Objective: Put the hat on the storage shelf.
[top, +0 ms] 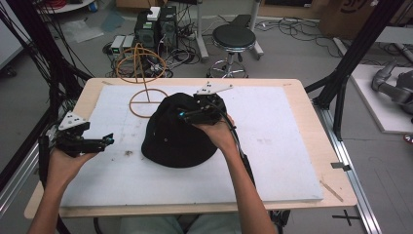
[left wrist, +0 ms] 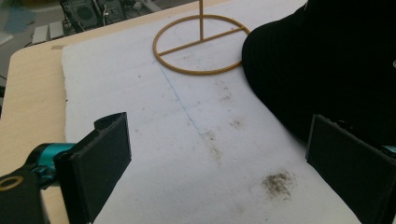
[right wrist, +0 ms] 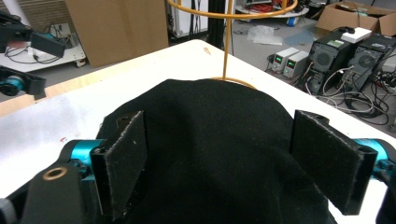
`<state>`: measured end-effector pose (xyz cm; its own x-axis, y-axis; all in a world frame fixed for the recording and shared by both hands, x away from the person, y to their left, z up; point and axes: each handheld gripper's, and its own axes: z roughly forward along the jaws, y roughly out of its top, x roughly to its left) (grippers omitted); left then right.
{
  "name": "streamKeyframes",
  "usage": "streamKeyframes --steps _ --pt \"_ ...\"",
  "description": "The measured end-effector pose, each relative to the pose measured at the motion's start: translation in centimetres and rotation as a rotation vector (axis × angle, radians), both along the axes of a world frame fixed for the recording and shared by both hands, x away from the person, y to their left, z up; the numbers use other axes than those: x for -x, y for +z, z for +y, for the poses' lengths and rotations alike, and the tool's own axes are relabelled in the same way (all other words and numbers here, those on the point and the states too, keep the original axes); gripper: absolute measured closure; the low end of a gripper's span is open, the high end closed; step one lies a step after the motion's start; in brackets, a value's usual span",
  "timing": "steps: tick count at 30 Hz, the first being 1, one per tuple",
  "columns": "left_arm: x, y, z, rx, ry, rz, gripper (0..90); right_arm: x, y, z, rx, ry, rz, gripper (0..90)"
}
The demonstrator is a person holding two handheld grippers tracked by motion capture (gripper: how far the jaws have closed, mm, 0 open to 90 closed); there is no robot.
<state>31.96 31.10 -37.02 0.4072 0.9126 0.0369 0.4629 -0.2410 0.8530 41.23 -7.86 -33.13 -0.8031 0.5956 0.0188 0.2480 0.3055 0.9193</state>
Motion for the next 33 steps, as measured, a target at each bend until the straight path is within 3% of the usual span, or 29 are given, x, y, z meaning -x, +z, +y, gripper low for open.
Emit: streamKeyframes --steps 14,16,19,23,24,28,33 --pt "0.0 0.03 0.08 0.003 0.003 -0.001 7.1 -0.84 -0.59 0.2 -0.018 -0.008 0.033 33.4" --pt "0.01 0.03 0.11 0.002 0.005 -0.001 7.2 -0.87 -0.61 0.29 -0.008 -0.005 0.022 35.9" --pt "0.02 0.02 0.17 0.003 0.007 -0.001 7.2 -0.94 -0.71 0.43 0.001 0.009 0.021 45.0" --pt "0.02 0.0 0.15 -0.002 0.004 0.001 7.3 -0.89 -0.76 0.64 0.015 0.019 0.015 50.7" --pt "0.02 -0.01 0.09 0.0 0.004 0.001 7.3 -0.78 -0.71 0.76 0.019 0.022 0.003 56.3" --pt "0.01 -0.01 0.08 -0.001 0.002 0.001 7.4 -0.77 -0.65 0.91 0.006 0.042 0.0 65.3" --pt "0.04 0.05 0.16 0.0 0.004 -0.002 7.4 -0.87 -0.81 1.05 0.013 0.047 0.008 71.5"
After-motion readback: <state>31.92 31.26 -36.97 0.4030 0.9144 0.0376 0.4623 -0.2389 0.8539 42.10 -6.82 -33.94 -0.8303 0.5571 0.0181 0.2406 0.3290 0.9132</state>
